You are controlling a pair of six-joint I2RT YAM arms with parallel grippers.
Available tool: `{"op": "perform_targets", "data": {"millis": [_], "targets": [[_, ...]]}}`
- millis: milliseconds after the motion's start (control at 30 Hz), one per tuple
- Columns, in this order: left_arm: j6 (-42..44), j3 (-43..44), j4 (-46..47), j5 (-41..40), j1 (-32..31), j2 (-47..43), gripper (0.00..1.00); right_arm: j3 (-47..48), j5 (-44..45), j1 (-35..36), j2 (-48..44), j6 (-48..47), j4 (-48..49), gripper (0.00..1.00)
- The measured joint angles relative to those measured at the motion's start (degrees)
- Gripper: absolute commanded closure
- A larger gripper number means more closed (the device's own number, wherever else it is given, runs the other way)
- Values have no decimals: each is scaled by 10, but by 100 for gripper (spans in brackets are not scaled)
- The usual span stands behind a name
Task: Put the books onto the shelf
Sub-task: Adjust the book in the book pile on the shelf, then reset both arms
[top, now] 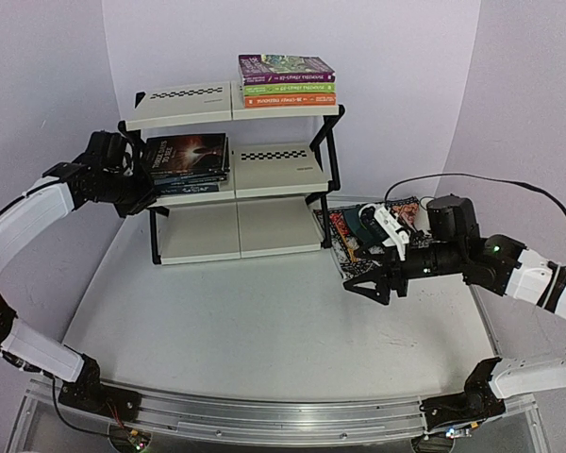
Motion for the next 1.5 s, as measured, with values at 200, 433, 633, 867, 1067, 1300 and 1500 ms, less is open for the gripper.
{"op": "perform_targets", "data": {"millis": [200,433,633,867,1067,1300,1500], "targets": [[76,-140,12,-26,1,-132,21,-25,141,0,-25,37,-37,2],[177,-304,92,-18,1,-267,0,-30,360,-19,-3,74,-95,2],[271,-372,158,-37,1,-309,1,-30,409,-137,22,136,-107,2],[332,-431,251,-120,1,-309,0,-116,483,-228,14,151,3,2],[417,-504,368,-194,1,-295,0,-168,482,-286,77,115,94,2],[494,-550,512,-221,30,-214,0,-190,457,-340,240,108,267,2],[508,-575,617,-188,90,-145,0,-235,397,-393,302,129,394,2]]}}
